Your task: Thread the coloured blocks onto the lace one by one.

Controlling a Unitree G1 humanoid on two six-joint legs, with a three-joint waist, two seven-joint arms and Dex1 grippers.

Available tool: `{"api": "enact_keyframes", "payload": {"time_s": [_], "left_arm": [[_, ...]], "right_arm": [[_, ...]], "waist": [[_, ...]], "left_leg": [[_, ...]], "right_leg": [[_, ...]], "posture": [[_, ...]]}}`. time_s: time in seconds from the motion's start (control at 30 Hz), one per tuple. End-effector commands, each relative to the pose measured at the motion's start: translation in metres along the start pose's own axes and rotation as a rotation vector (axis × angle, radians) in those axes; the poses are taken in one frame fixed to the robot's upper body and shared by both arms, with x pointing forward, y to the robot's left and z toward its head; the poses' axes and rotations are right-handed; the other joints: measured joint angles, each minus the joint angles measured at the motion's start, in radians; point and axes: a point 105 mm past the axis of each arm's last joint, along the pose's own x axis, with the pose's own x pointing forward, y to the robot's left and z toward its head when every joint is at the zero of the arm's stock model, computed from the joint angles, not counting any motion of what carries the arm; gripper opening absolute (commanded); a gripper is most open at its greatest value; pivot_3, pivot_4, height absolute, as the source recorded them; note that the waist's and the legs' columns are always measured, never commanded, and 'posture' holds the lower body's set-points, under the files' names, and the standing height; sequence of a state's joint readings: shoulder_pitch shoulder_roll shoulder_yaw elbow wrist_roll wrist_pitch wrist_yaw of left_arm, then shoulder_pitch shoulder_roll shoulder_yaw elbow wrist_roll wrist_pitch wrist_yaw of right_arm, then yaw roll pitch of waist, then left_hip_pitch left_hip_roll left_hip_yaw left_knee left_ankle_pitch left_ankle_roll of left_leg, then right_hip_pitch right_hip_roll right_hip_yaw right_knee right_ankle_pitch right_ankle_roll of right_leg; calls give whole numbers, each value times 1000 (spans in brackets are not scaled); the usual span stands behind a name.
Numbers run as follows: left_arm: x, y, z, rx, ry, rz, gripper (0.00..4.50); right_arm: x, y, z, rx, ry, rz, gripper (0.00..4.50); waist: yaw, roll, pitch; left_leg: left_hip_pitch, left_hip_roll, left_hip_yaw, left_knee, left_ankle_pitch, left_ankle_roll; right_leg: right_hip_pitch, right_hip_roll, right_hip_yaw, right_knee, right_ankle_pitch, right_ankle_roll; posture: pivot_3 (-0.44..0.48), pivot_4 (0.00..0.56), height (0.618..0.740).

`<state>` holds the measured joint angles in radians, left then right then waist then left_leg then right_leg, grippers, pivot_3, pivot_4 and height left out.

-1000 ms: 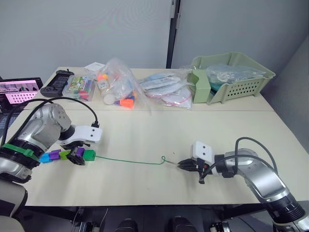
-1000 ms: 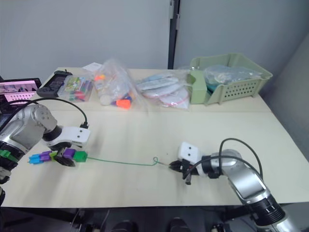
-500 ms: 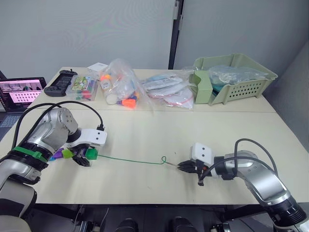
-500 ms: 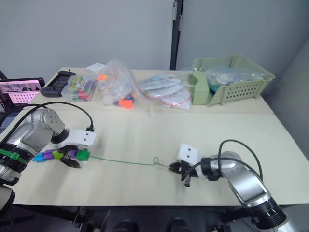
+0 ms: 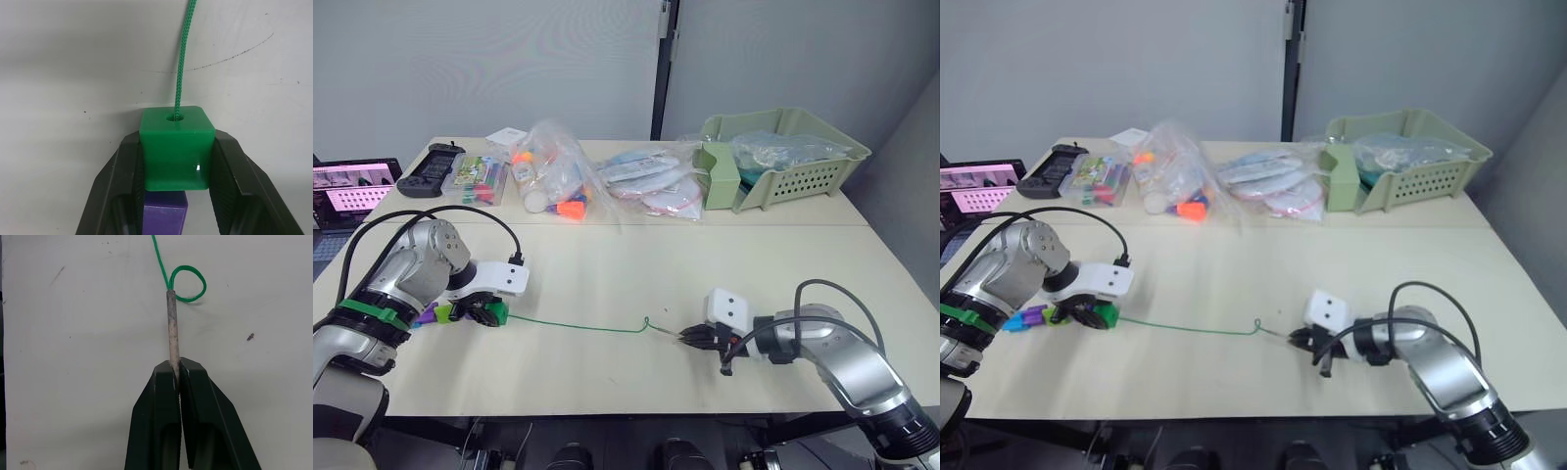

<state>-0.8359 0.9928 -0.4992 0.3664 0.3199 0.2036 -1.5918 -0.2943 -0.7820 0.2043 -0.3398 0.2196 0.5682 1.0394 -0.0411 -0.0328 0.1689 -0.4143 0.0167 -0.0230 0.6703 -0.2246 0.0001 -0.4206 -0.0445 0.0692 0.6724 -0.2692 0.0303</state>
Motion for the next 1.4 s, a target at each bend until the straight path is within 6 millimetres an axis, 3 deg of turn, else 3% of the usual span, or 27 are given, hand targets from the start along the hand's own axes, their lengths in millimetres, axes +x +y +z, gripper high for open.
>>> {"api": "enact_keyframes", "payload": {"time_s": [0.03,0.3,0.47,0.8,1.13,1.3,1.4], "left_arm": [[7,-9,-5,-9,5,-52,1189],[7,-14,-19,-31,11,-55,1189],[3,-19,-36,-56,39,-58,1189],[-4,-20,-58,-75,102,-45,1189],[2,-19,-61,-75,96,-32,1189],[6,-15,-47,-66,29,-10,1189],[5,-16,-46,-54,33,-16,1189]], "right_arm": [[-14,-9,2,-21,-11,-47,0],[-52,-26,-22,17,80,-191,0],[-70,-26,-28,24,109,-231,0],[-68,-25,-28,16,110,-233,0],[-63,-24,-28,3,120,-219,0],[-57,-18,-22,-3,92,-189,0],[-62,-26,-27,-5,120,-227,0]], "waist": [[0,0,0],[-2,0,0],[-11,1,0],[-14,1,0],[-13,1,-1],[-11,3,-2],[-4,3,-2]], "left_leg": [[0,0,0,0,0,0],[0,0,0,0,0,0],[3,1,1,-1,0,1],[5,1,2,-1,0,1],[6,1,3,-1,0,1],[7,1,3,-1,0,1],[6,1,3,-1,0,1]], "right_leg": [[0,0,0,0,0,0],[0,-1,0,0,0,0],[0,0,1,1,0,0],[1,1,1,2,0,0],[1,1,2,3,0,0],[1,1,2,3,0,0],[2,1,2,3,0,0]], "posture": [[0,150,740],[0,150,740],[0,150,740],[0,150,740],[0,150,740],[0,150,740],[0,150,740]]}}
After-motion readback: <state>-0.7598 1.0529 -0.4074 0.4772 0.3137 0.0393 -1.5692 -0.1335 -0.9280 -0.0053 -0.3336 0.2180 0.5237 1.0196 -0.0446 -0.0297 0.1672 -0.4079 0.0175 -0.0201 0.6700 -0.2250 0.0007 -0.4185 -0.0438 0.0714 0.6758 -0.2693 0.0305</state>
